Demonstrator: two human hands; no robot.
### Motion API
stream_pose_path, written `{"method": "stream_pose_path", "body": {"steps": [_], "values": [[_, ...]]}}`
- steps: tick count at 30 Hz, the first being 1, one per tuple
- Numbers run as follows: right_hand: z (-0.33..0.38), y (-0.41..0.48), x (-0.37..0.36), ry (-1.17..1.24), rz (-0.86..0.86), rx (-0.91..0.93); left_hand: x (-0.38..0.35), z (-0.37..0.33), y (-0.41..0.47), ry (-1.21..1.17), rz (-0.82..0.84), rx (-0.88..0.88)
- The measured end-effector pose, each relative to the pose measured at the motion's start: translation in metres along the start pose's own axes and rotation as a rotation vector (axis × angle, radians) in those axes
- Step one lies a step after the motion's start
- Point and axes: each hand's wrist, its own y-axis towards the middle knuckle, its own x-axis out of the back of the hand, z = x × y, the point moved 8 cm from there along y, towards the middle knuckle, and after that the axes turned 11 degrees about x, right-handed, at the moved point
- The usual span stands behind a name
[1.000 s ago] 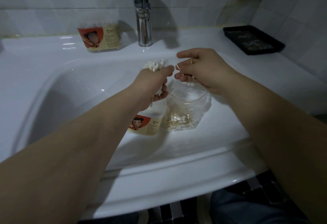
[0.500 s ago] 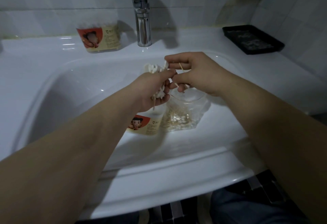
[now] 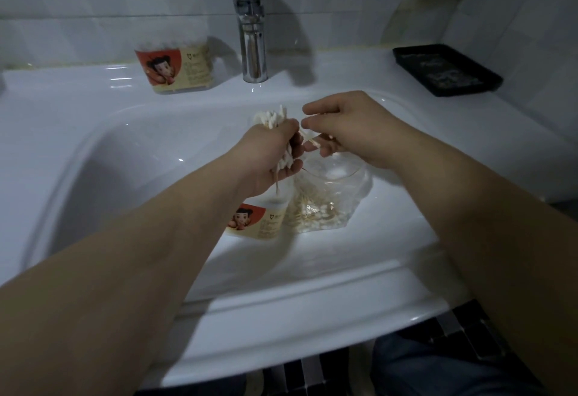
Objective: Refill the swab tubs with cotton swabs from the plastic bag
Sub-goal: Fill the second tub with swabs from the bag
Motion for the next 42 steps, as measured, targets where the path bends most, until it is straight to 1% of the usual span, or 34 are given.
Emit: {"method": "stream_pose_path", "body": {"steps": [8, 11, 12, 14, 17, 21, 24, 27, 29, 31, 33, 35, 36, 39, 42], "values": [[-0.008, 0.001, 0.001, -0.173, 0.099, -0.006, 0.007, -0.006, 0.000, -0.021, -0.068, -0.064], [-0.011, 0.003, 0.004, -0.180, 0.062, -0.025, 0.017, -0.010, 0.002, 0.000, -0.175, -0.119], [-0.011, 0.004, 0.006, -0.162, 0.042, -0.022, 0.020, -0.011, 0.003, -0.003, -0.210, -0.122], [-0.010, 0.004, 0.007, -0.098, 0.005, -0.007, 0.022, -0.009, 0.004, -0.035, -0.227, -0.093], [-0.004, 0.001, 0.003, -0.001, -0.022, 0.018, 0.018, -0.009, 0.003, -0.018, -0.174, -0.059], [-0.001, 0.001, -0.001, 0.122, -0.029, 0.033, 0.004, -0.007, 0.000, 0.069, -0.056, -0.077], [-0.001, 0.000, -0.005, 0.108, -0.016, 0.019, 0.000, -0.005, -0.002, 0.078, -0.013, -0.075], [-0.003, 0.001, -0.004, 0.109, -0.036, -0.048, 0.003, -0.004, 0.001, 0.051, -0.034, -0.055], [-0.004, 0.001, -0.004, 0.090, -0.023, -0.078, 0.005, -0.002, 0.002, -0.001, -0.034, -0.031], [-0.004, 0.001, -0.007, 0.059, 0.018, -0.059, 0.001, 0.000, 0.002, -0.033, 0.030, -0.003], [-0.002, 0.001, -0.011, -0.069, 0.075, 0.004, -0.006, 0.001, -0.002, -0.025, 0.107, 0.013], [0.000, 0.000, -0.014, -0.234, 0.136, 0.055, -0.010, 0.001, -0.004, -0.005, 0.137, 0.011], [0.002, -0.002, -0.015, -0.277, 0.163, 0.072, -0.011, 0.000, -0.005, 0.008, 0.145, 0.006], [0.003, -0.004, -0.019, -0.295, 0.203, 0.088, -0.013, 0.000, -0.006, 0.046, 0.161, 0.002], [-0.001, 0.000, -0.015, -0.215, 0.114, 0.037, -0.010, 0.002, -0.003, 0.050, 0.131, 0.019]]}}
